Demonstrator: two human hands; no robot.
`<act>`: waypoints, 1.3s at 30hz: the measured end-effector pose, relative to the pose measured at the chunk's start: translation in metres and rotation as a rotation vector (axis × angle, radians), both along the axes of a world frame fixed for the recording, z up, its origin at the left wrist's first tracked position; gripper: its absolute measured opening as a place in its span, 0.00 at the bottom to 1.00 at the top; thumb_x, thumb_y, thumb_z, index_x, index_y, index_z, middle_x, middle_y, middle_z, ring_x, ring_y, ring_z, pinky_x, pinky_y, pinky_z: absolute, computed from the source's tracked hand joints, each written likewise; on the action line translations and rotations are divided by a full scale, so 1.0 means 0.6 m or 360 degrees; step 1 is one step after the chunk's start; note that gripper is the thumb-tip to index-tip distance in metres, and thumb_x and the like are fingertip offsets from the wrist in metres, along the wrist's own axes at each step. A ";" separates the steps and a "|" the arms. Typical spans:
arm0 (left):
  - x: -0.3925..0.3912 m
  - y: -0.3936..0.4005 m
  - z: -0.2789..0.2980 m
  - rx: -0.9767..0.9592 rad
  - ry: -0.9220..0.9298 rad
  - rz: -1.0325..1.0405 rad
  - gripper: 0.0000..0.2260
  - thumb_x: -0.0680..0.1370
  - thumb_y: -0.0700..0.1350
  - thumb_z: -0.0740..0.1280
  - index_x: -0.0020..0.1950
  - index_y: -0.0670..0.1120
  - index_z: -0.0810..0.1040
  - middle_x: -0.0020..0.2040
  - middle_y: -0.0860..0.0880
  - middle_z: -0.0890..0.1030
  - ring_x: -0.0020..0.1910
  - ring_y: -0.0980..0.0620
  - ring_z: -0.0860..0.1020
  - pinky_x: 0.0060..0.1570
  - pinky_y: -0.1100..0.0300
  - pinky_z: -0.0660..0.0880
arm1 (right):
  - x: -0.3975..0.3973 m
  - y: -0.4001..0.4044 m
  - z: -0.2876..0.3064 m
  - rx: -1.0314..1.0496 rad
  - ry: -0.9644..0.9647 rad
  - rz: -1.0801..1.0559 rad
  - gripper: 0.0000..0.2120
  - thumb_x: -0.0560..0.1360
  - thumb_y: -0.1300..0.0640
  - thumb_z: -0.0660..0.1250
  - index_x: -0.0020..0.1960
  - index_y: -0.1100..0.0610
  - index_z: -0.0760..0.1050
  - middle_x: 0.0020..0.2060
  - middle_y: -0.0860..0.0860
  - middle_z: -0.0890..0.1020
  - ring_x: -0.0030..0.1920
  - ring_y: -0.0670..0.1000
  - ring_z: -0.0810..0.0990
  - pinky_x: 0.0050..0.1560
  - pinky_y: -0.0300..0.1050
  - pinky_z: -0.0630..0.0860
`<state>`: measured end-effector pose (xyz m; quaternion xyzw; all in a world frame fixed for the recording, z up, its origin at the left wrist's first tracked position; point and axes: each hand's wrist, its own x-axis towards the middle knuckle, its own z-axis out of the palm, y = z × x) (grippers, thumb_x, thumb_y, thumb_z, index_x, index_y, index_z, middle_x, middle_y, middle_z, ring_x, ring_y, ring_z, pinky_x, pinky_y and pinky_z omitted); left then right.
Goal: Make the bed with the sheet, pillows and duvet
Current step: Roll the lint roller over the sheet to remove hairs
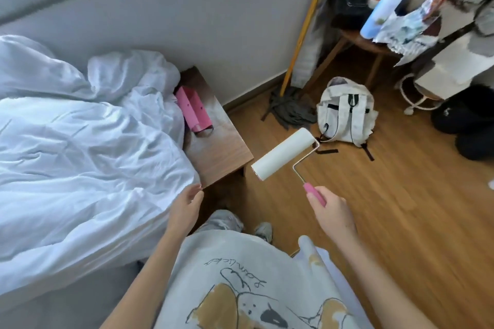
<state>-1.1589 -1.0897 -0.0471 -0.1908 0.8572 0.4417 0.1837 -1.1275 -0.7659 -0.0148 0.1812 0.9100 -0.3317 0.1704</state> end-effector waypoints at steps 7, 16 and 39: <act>-0.129 0.006 -0.029 0.0082 -0.0006 0.0354 0.13 0.81 0.42 0.62 0.65 0.44 0.76 0.58 0.51 0.79 0.57 0.54 0.75 0.52 0.67 0.67 | -0.186 0.000 -0.049 0.0032 -0.0207 0.0268 0.10 0.80 0.46 0.59 0.44 0.48 0.74 0.28 0.50 0.75 0.28 0.49 0.69 0.29 0.43 0.62; -0.362 -0.040 -0.069 0.0032 -0.0090 0.0447 0.16 0.81 0.45 0.60 0.69 0.45 0.73 0.65 0.48 0.77 0.60 0.53 0.74 0.57 0.61 0.68 | -0.461 -0.080 -0.088 0.0321 -0.0150 0.0780 0.15 0.81 0.42 0.55 0.52 0.50 0.74 0.35 0.46 0.78 0.36 0.49 0.77 0.31 0.41 0.68; -0.513 -0.059 -0.218 -0.0270 -0.0437 0.0483 0.23 0.83 0.48 0.58 0.77 0.47 0.60 0.72 0.43 0.69 0.69 0.43 0.70 0.64 0.50 0.69 | -0.859 -0.276 -0.251 0.0591 -0.0212 0.2324 0.20 0.81 0.41 0.53 0.48 0.54 0.75 0.39 0.48 0.81 0.36 0.49 0.78 0.36 0.41 0.72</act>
